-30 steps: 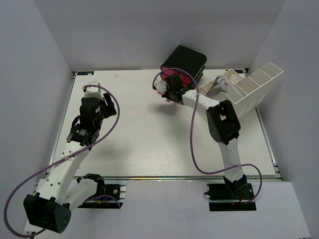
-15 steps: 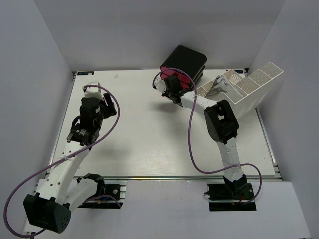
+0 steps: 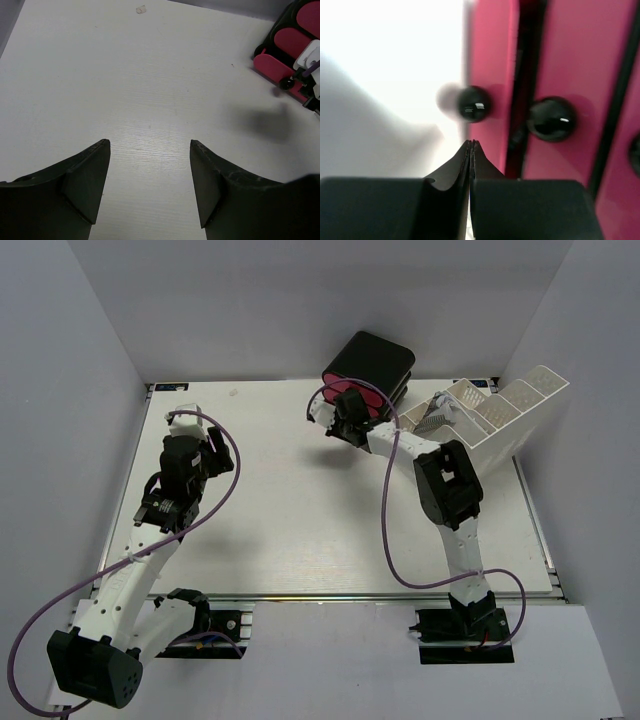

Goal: Organize the desk

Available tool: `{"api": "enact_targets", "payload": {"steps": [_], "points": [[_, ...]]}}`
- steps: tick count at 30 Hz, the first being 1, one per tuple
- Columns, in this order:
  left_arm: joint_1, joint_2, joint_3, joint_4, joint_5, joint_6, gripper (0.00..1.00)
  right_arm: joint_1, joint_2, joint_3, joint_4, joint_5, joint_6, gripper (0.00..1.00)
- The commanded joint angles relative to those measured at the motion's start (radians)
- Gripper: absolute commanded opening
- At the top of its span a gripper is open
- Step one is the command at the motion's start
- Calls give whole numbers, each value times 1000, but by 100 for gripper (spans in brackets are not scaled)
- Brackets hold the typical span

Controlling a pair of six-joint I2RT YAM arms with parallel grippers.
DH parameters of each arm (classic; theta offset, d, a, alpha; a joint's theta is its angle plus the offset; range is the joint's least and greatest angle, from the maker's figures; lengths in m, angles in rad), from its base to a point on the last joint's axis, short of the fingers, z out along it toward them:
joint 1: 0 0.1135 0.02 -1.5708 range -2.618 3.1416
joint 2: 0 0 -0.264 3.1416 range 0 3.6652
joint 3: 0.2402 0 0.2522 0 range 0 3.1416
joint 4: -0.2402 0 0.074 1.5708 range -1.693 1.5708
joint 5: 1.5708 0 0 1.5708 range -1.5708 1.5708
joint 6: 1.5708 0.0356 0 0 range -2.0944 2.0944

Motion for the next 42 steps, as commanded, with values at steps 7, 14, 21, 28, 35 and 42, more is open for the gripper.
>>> {"api": "enact_targets", "payload": {"steps": [7, 14, 21, 28, 35, 42], "points": [[2, -23, -10, 20, 4, 7, 74, 2, 60, 110, -147, -48, 17, 0], [2, -23, -10, 20, 5, 7, 74, -3, 119, 135, -29, 154, 24, 0], [2, -23, -10, 22, 4, 7, 74, -14, 131, 138, 31, 243, 12, 0], [2, -23, -12, 20, 1, 7, 74, -34, 139, 158, 51, 274, 0, 0], [2, -23, -10, 23, 1, 8, 74, -43, 108, 149, -34, 207, 10, 0], [2, -34, -15, 28, 19, 10, 74, -43, -157, 34, -432, -639, 130, 1]]}}
